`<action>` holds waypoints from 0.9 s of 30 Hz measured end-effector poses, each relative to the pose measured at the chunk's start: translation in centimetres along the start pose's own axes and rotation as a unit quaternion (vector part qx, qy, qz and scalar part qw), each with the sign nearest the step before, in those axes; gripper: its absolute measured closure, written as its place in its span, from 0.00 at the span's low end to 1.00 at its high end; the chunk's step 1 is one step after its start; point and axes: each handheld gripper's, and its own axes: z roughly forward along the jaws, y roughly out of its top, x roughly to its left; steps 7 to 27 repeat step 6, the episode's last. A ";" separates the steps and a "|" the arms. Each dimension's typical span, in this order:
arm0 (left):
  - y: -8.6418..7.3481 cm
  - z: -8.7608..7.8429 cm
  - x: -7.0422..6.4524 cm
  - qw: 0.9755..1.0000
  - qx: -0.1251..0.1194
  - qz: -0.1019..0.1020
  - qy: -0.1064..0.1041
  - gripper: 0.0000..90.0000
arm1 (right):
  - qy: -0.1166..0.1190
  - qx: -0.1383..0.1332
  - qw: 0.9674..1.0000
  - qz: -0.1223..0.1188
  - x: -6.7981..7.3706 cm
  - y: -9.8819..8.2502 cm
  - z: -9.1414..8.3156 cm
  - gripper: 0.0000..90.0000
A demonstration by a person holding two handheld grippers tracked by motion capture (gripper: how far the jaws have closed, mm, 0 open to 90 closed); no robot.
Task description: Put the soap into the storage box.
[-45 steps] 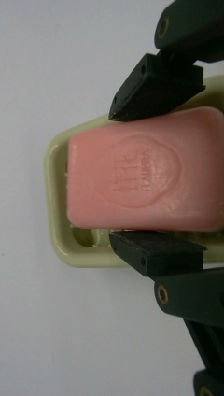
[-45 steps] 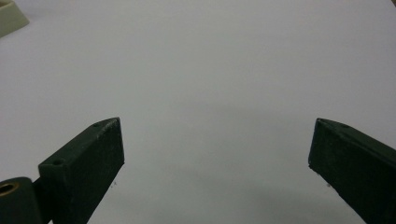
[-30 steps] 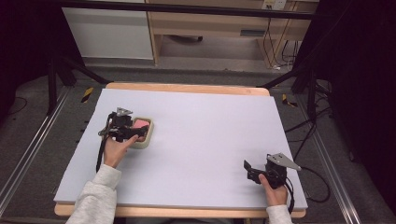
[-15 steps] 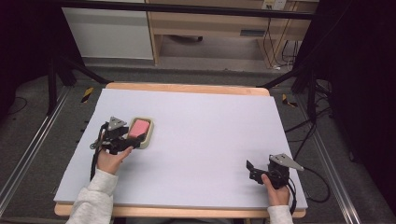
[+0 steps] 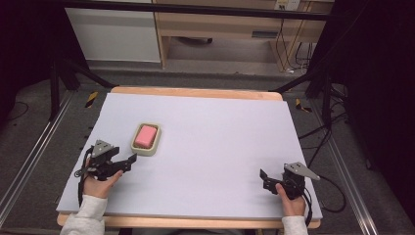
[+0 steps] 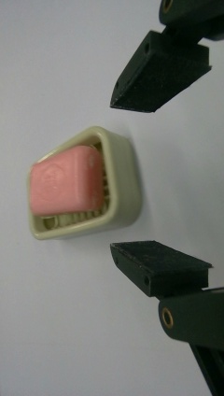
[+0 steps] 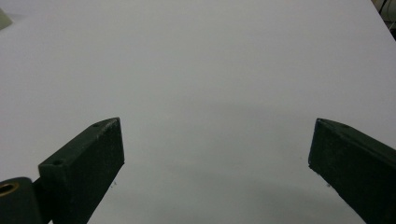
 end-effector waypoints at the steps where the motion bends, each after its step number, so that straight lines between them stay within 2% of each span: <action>1: -0.4 -0.1 0.2 1.000 0.005 0.001 0.002 0.28 | 0.000 0.000 1.000 0.000 0.0 0.0 0.0 0.04; 4: -1.1 -0.3 0.5 1.000 0.012 -0.003 0.004 0.28 | -0.001 0.002 1.000 0.002 -0.2 0.0 0.0 0.04; 6: -1.4 -0.5 0.6 1.000 0.009 -0.013 -0.002 0.28 | -0.001 0.003 1.000 0.003 -0.2 0.0 -0.1 0.04; 27: -1.4 -0.5 0.6 1.000 0.009 -0.013 -0.002 0.28 | -0.001 0.003 1.000 0.003 -0.2 0.0 -0.1 0.04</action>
